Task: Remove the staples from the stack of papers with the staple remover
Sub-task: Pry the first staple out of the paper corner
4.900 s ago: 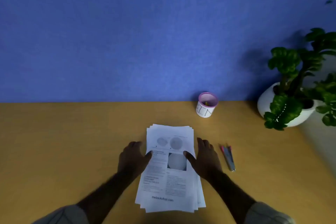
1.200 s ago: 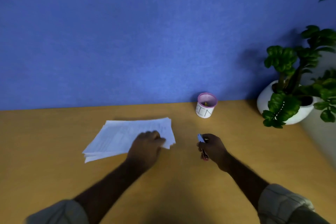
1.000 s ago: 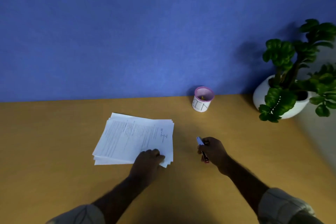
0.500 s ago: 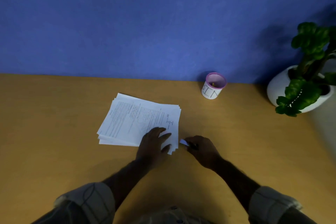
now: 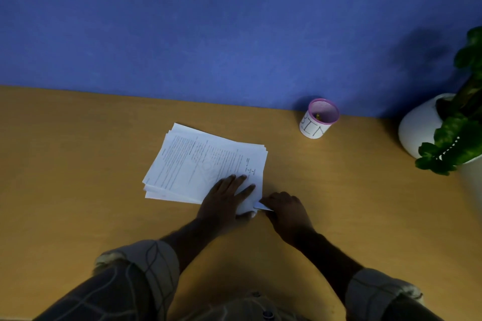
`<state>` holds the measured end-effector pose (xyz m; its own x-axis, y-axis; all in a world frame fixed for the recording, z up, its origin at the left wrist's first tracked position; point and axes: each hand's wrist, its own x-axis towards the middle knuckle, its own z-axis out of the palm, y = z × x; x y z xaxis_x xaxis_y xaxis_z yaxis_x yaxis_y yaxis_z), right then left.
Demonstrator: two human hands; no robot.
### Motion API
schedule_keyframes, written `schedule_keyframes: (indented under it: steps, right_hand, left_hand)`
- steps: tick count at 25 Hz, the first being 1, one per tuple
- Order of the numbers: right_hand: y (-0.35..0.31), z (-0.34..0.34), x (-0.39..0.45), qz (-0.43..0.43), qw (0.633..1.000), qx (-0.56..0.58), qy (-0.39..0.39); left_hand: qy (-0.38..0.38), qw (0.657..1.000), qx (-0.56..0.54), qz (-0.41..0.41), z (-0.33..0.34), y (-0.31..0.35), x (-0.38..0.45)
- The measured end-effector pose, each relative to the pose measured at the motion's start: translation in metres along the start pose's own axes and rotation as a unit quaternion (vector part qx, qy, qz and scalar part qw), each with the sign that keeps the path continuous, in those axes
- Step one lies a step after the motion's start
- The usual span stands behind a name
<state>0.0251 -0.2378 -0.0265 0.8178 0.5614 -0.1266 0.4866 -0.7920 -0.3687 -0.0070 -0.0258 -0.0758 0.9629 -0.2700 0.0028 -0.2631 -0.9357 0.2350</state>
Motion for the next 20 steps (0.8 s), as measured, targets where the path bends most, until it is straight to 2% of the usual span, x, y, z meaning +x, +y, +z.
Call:
schedule_keyframes:
  steps: [20]
  right_hand:
    - [-0.006,0.010,0.001,-0.035,0.998,-0.043,0.018]
  left_hand:
    - [0.020,1.000,0.022,0.011,0.015,-0.013,0.002]
